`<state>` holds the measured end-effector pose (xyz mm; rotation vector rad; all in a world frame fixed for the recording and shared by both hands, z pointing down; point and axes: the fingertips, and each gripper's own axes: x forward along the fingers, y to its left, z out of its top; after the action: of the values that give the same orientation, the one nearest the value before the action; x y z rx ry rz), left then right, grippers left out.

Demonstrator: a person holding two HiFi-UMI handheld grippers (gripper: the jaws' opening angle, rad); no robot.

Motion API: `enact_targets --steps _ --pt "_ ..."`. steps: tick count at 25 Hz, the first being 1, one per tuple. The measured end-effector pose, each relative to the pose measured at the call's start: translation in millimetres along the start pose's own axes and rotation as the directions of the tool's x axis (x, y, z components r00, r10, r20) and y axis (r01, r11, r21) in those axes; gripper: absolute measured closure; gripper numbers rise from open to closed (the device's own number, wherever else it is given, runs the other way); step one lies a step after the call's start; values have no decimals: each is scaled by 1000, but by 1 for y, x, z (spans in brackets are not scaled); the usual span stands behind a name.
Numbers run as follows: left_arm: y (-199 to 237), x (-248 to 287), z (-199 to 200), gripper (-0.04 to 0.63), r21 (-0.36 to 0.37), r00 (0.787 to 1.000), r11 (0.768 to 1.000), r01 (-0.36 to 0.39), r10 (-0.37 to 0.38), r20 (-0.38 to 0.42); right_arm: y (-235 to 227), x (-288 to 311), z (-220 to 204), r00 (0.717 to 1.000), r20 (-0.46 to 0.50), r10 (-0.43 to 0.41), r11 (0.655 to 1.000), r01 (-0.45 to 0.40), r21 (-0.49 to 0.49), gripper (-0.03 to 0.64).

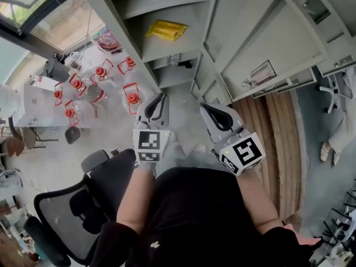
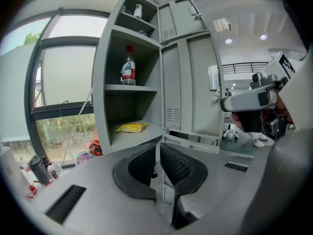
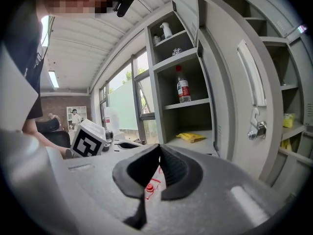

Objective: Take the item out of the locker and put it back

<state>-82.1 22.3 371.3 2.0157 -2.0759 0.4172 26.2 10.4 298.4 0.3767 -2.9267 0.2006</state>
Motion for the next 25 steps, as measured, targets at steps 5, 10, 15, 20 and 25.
enact_targets --steps 5,10,15,20,25 --pt "19 41 -27 529 50 997 998 47 -45 -56 -15 19 -11 996 -33 -83 996 83 25 620" --pt "31 75 -48 476 66 993 995 79 -72 -94 -18 33 -18 990 -50 -128 988 132 77 620" --pt "42 105 -72 426 74 988 994 86 -75 -131 -16 43 -22 986 -74 -151 983 158 96 620" --pt "48 134 -107 397 52 980 996 76 -65 -189 -21 46 -31 977 -101 -190 973 201 111 620" --pt "60 161 -125 361 37 975 997 61 -52 -214 -23 42 -37 965 -115 -236 959 250 134 620"
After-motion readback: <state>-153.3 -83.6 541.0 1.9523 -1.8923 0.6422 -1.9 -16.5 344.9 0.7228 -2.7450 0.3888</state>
